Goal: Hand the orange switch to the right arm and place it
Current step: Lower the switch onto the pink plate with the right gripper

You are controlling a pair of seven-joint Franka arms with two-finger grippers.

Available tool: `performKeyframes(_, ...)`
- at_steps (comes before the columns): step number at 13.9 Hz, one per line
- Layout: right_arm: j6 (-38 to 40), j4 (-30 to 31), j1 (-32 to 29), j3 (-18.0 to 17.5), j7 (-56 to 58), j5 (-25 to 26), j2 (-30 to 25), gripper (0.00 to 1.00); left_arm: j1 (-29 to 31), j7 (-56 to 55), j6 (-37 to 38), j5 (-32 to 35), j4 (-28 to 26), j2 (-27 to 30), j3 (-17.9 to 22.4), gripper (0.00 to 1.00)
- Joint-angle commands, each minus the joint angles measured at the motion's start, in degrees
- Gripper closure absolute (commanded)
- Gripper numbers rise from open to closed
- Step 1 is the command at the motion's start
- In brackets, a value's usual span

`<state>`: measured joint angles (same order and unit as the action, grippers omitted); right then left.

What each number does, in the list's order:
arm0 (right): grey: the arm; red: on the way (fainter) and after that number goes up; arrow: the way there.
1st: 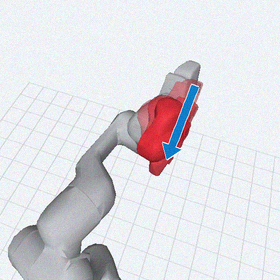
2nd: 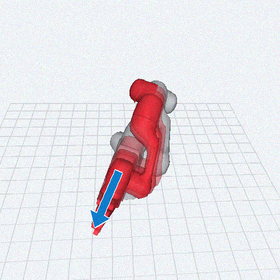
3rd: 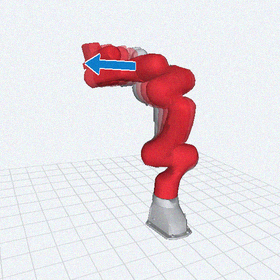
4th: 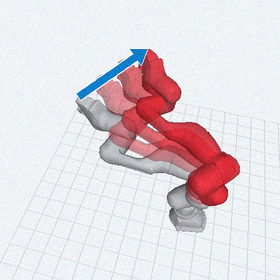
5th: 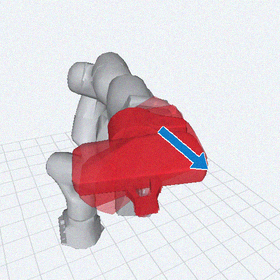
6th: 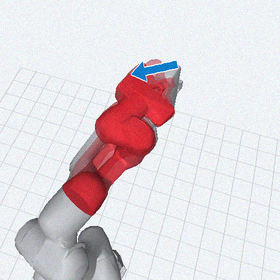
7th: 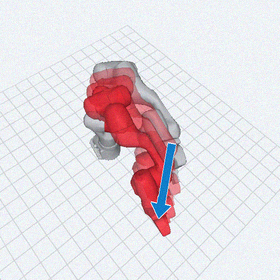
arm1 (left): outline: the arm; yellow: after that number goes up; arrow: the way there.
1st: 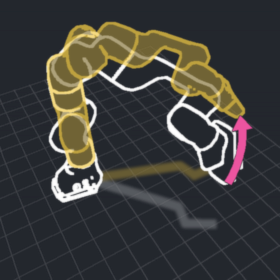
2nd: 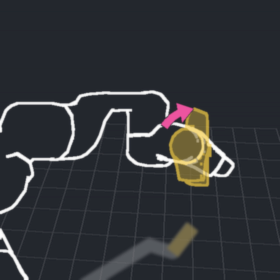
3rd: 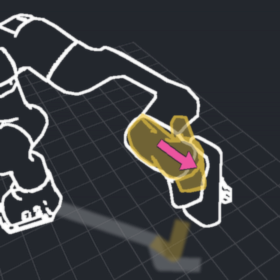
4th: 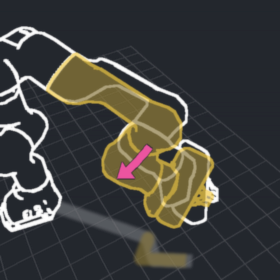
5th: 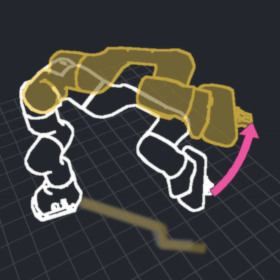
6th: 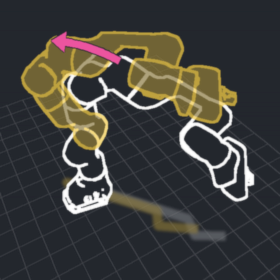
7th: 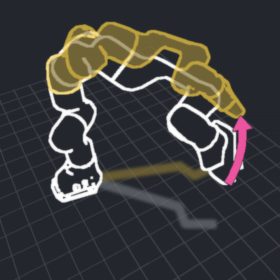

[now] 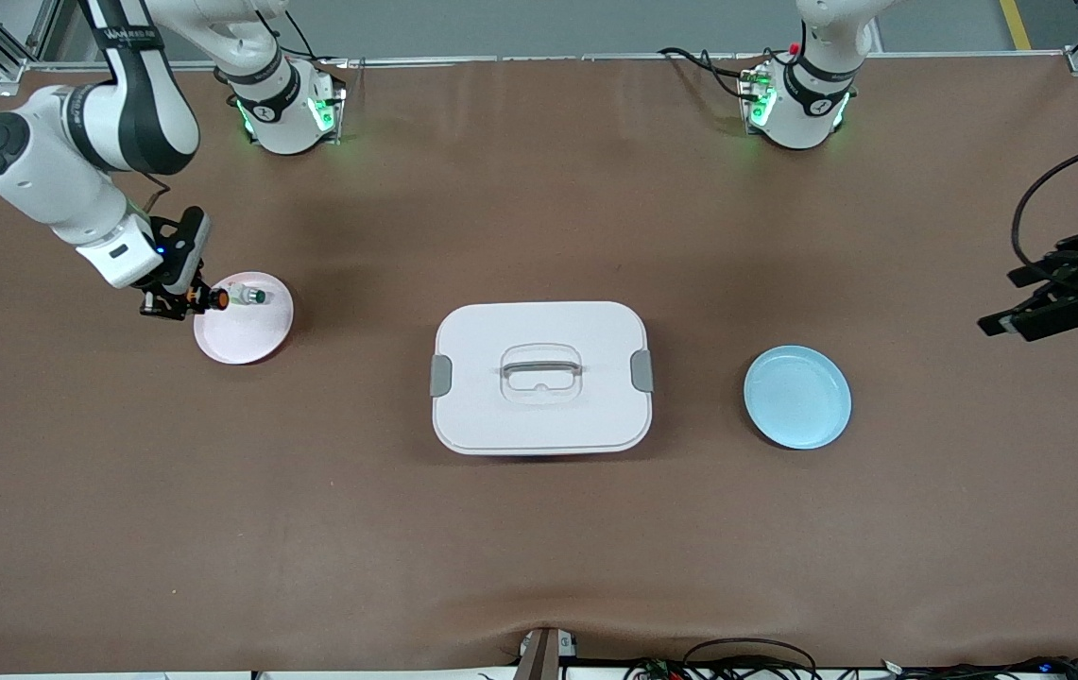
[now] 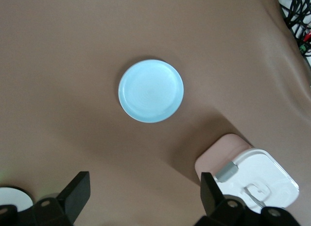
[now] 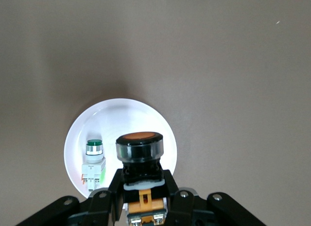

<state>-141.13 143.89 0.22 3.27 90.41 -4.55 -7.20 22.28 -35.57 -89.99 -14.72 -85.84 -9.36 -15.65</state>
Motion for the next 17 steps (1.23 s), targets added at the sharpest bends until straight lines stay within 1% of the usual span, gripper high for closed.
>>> performKeyframes(1,-3.18,0.42,-3.46,-0.98,3.62,0.59,3.85,1.00,-10.63,3.04,0.69,2.93,-0.38,1.98,10.94,0.00)
performKeyframes(2,-4.23,0.42,-3.99,-0.98,4.07,0.59,4.99,1.00,-13.89,3.92,0.69,3.55,-0.47,2.59,14.90,0.00)
performKeyframes(4,-6.34,0.51,-5.13,-1.07,5.03,0.42,7.63,1.00,-18.21,5.85,1.04,3.82,-0.73,3.12,19.75,0.00)
performKeyframes(6,-8.62,1.12,-5.32,-1.07,5.30,0.24,9.39,1.00,-23.74,8.39,1.74,6.18,-0.73,3.39,25.72,0.00)
performKeyframes(7,-10.47,2.00,-5.32,-1.16,5.30,-0.19,9.83,1.00,-25.25,9.36,1.83,6.80,-0.73,3.39,27.23,0.00)
performKeyframes(10,-15.22,3.15,-5.05,-1.34,5.39,-0.37,12.90,1.00,-24.21,12.96,1.83,6.81,-0.47,3.48,27.25,0.00)
performKeyframes(14,-17.60,3.50,-4.88,-1.42,5.39,-0.55,15.28,1.00,-24.91,13.33,1.92,6.72,-0.38,3.48,26.72,0.00)
performKeyframes(15,-17.60,3.50,-4.70,-1.42,5.39,-0.55,15.98,1.00,-25.09,12.98,1.92,6.37,-0.21,3.39,26.29,0.00)
performKeyframes(17,-20.14,3.50,-4.26,-1.51,5.30,-0.64,17.48,1.00,-24.83,12.71,1.92,6.28,-0.12,3.39,23.92,0.00)
